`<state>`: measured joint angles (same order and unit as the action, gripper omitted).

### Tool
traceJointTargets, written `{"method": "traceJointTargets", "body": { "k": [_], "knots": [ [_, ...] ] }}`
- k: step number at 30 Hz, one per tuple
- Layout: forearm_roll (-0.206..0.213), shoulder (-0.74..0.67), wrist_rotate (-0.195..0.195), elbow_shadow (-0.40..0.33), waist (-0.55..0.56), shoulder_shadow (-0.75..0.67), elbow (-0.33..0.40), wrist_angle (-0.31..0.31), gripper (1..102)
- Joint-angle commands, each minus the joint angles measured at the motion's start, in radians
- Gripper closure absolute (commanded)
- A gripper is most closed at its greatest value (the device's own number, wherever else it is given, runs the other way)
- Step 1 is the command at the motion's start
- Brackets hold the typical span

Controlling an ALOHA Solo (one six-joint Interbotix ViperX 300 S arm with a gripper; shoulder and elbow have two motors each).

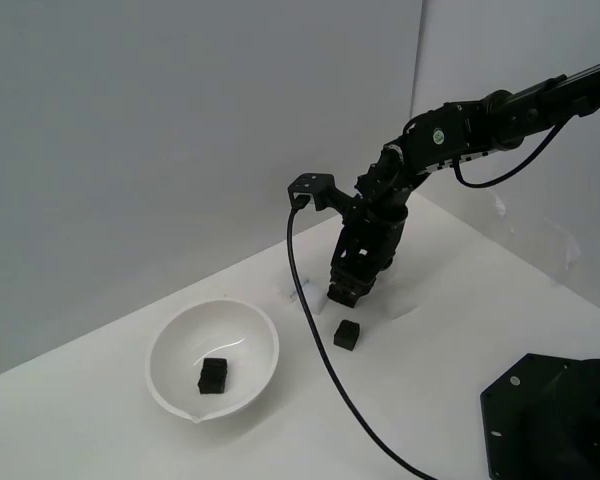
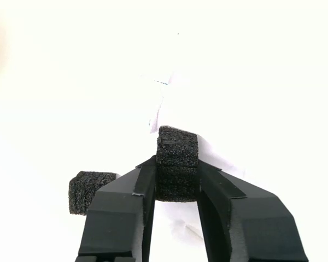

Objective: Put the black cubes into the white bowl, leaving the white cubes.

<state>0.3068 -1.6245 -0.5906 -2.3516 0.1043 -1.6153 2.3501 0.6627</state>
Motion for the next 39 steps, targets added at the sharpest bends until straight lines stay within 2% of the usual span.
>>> {"method": "traceJointTargets", "body": {
  "k": [1,10,19,30,33,39],
  "knots": [
    [0.018,-0.043,-0.003,0.003,0.006,-0.052,0.002,0.012,86],
    [0.018,-0.163,-0.002,0.021,0.002,-0.173,-0.014,0.089,86],
    [0.029,-0.325,0.032,0.098,0.025,-0.333,-0.091,0.184,86],
    [0.137,-0.356,0.064,0.170,0.204,-0.360,-0.164,0.184,86],
    [0.170,-0.330,0.064,0.196,0.256,-0.336,-0.190,0.183,86],
    [0.207,-0.252,0.064,0.235,0.331,-0.258,-0.229,0.175,86]
  ]
}}
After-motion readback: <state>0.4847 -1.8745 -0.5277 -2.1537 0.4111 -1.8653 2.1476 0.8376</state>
